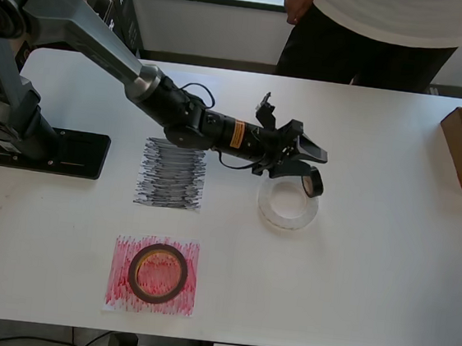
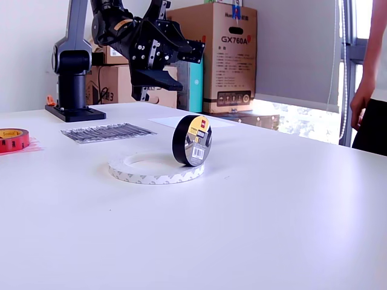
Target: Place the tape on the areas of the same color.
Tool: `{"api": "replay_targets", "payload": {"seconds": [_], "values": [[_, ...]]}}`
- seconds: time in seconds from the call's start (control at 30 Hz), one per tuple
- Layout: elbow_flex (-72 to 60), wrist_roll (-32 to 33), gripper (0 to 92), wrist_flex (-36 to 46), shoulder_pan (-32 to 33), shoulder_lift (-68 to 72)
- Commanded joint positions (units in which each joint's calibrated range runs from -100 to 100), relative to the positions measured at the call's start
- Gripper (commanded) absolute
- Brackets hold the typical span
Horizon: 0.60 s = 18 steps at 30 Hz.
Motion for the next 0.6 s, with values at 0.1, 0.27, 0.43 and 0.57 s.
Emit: {"api": "replay_targets", "payload": {"seconds": [0.1,0.27,0.43,0.57], "values": [[0.71,-0.44,59.2,-1.73,-0.69,0.73],[1.61,-2.07,59.2,-2.07,-1.79,1.11],[1.98,-2.97,59.2,-4.96,-2.74,3.07],[1.8,-3.06,59.2,-5.13,-2.74,3.16]]}}
